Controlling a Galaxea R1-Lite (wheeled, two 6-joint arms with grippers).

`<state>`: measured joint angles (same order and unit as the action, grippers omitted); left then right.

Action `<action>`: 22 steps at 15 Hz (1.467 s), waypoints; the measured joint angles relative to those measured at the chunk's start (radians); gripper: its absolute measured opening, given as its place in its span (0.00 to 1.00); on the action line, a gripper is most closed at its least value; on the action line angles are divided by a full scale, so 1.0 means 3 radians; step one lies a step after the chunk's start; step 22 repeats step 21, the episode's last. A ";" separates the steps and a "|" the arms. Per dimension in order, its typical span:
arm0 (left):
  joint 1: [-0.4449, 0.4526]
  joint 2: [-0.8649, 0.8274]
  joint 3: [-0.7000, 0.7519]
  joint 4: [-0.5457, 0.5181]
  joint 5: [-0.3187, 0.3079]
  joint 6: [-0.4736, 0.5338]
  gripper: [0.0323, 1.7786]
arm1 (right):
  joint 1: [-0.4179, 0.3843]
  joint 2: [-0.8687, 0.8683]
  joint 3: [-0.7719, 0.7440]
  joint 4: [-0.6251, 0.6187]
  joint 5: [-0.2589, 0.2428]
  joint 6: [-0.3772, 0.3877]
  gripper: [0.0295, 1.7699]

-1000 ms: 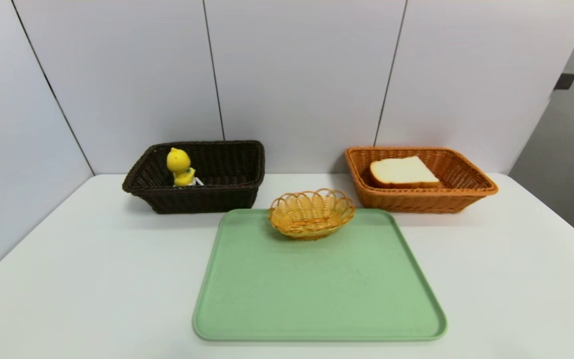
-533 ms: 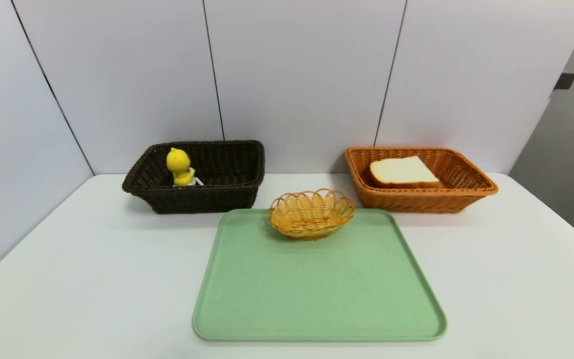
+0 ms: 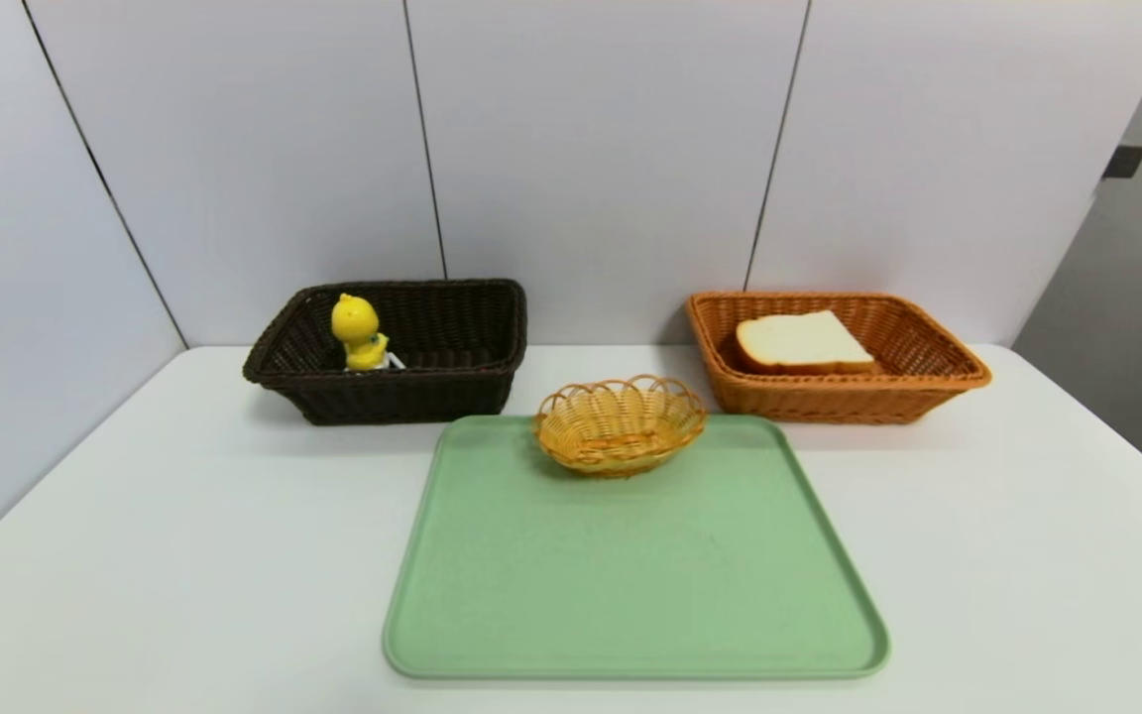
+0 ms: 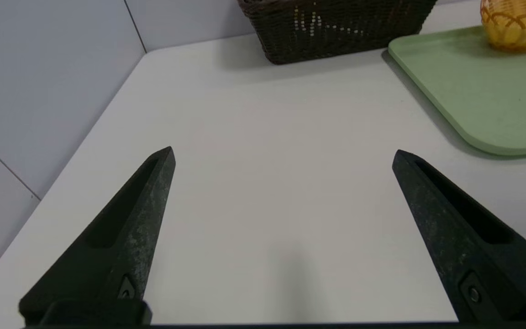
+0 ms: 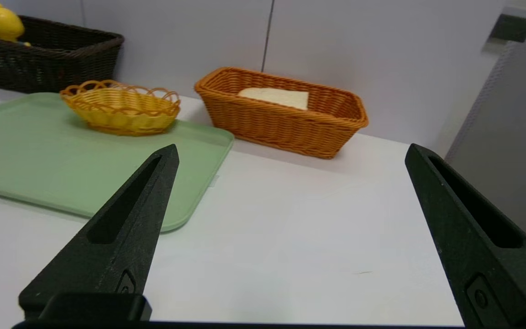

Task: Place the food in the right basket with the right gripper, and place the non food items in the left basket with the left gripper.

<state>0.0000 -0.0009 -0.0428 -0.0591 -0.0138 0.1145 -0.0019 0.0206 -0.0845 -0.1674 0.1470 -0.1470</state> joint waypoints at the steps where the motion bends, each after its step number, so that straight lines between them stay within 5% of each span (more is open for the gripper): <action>1: 0.0000 0.0000 0.0069 -0.0206 0.0003 -0.0043 0.95 | 0.0002 -0.0026 0.0140 -0.0260 -0.0069 -0.0020 0.97; 3: 0.0000 0.0000 0.0125 -0.0312 0.0003 -0.0152 0.95 | 0.0001 -0.0058 0.0247 -0.0426 -0.0257 -0.0037 0.97; 6: 0.0000 0.0000 0.0140 -0.0233 0.0034 -0.0245 0.95 | 0.0001 -0.0073 0.0277 0.0273 -0.0428 0.0043 0.97; 9: 0.0000 0.0001 0.0140 0.0197 0.0046 -0.0315 0.95 | 0.0002 -0.0073 0.0280 0.0552 -0.0443 0.0271 0.97; 22: 0.0000 0.0003 0.0143 0.0188 0.0070 -0.0498 0.95 | 0.0001 -0.0073 0.0282 0.0546 -0.0490 0.0481 0.97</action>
